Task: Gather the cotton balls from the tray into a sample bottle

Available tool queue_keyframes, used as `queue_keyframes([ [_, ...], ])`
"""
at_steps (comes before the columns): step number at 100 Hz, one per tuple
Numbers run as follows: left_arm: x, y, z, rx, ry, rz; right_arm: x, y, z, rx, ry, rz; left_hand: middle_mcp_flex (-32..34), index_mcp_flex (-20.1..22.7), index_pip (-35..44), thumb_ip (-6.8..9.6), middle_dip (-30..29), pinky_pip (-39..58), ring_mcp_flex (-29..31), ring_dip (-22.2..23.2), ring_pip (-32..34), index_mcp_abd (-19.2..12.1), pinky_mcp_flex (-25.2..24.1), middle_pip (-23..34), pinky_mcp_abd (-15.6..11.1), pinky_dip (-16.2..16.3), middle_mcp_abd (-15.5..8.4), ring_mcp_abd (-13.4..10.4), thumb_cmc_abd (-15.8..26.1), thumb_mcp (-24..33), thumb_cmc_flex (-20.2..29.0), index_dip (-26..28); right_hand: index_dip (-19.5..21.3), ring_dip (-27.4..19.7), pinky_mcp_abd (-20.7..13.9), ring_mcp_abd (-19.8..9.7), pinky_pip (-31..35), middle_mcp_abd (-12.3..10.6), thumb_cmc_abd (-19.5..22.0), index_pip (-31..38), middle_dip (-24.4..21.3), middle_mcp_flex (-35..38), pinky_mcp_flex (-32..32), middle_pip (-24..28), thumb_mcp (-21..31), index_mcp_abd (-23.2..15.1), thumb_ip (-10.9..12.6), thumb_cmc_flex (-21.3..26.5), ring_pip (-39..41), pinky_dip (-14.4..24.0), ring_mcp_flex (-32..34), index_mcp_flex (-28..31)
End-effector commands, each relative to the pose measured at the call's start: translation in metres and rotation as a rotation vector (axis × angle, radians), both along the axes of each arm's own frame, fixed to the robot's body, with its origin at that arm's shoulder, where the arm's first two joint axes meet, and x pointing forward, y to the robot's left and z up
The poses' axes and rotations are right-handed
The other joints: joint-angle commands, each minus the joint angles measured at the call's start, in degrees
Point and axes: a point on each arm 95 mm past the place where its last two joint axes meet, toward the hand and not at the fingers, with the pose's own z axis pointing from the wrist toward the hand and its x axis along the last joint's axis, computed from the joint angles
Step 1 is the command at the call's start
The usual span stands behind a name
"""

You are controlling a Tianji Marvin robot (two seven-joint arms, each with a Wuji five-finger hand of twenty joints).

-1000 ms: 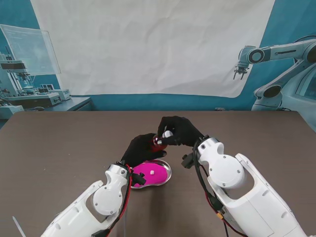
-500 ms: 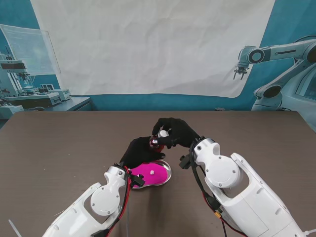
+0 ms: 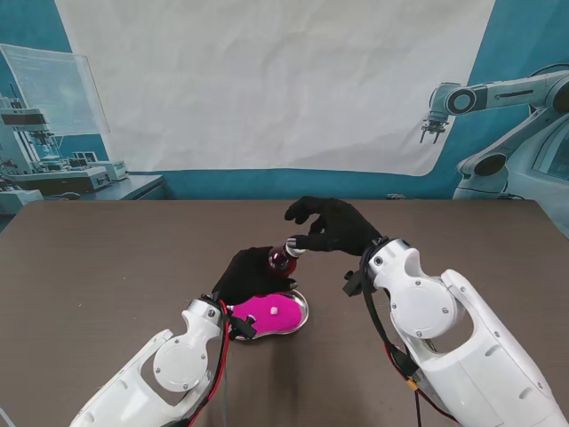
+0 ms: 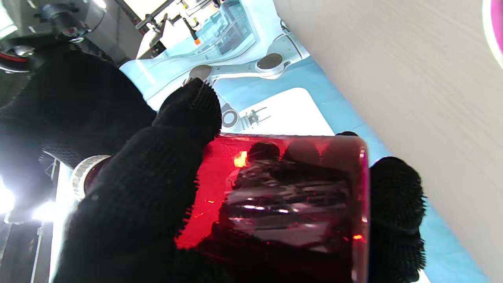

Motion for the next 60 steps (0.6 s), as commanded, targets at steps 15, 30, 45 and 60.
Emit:
queue_keyframes([
  [15, -0.001, 0.009, 0.000, 0.030, 0.009, -0.022, -0.008, -0.005, 0.013, -0.186, -0.128, 0.031, 5.14, 8.33, 20.18, 0.55, 2.79, 9.43, 4.31, 3.99, 11.08, -8.37, -1.64, 4.05, -6.45, 4.12, -2.63, 1.10, 26.00, 20.37, 16.37, 1.31, 1.74, 4.61, 0.15, -2.39, 8.17, -1.95, -3.17, 1.35, 5.52, 7.36, 7.27, 4.46, 1.44, -3.88, 1.72, -1.63, 9.30, 1.32, 8.91, 9.19],
  [30, -0.002, 0.014, 0.005, 0.052, -0.003, -0.050, -0.013, -0.001, 0.012, -0.236, -0.173, 0.051, 5.12, 8.14, 20.26, 0.60, 2.94, 9.34, 4.33, 4.04, 11.19, -8.59, -1.70, 4.06, -6.48, 4.20, -2.83, 0.94, 26.04, 20.29, 16.36, 1.27, 2.27, 8.50, -0.61, -4.74, 12.07, -2.80, -7.21, 0.37, 10.32, 10.05, 10.37, 8.42, 5.11, -4.60, 1.13, -1.01, 17.13, 2.35, 12.56, 13.09],
  [45, -0.003, 0.017, 0.008, 0.061, -0.008, -0.060, -0.017, 0.007, 0.010, -0.230, -0.206, 0.044, 5.16, 8.16, 20.28, 0.66, 2.92, 9.29, 4.29, 4.03, 11.15, -8.66, -1.69, 3.97, -6.49, 4.26, -2.91, 0.95, 26.03, 20.26, 16.33, 1.19, 2.18, 9.93, -0.56, -5.40, 14.49, -2.72, -10.26, -0.35, 11.54, 11.60, 12.27, 8.57, 7.38, -3.77, 0.53, -1.48, 20.90, 3.14, 14.61, 15.74],
  [60, -0.004, 0.019, 0.008, 0.066, -0.008, -0.066, -0.020, 0.015, 0.007, -0.231, -0.262, 0.032, 5.24, 8.18, 20.27, 0.70, 2.93, 9.16, 4.34, 4.00, 11.11, -8.75, -1.76, 3.93, -6.53, 4.28, -2.94, 0.87, 26.01, 20.31, 16.29, 1.10, 2.36, 10.01, -0.39, -6.17, 16.04, -3.14, -12.50, 0.55, 11.59, 15.26, 14.95, 8.43, 9.11, -3.50, 0.23, -1.31, 22.27, 3.28, 17.49, 20.47],
])
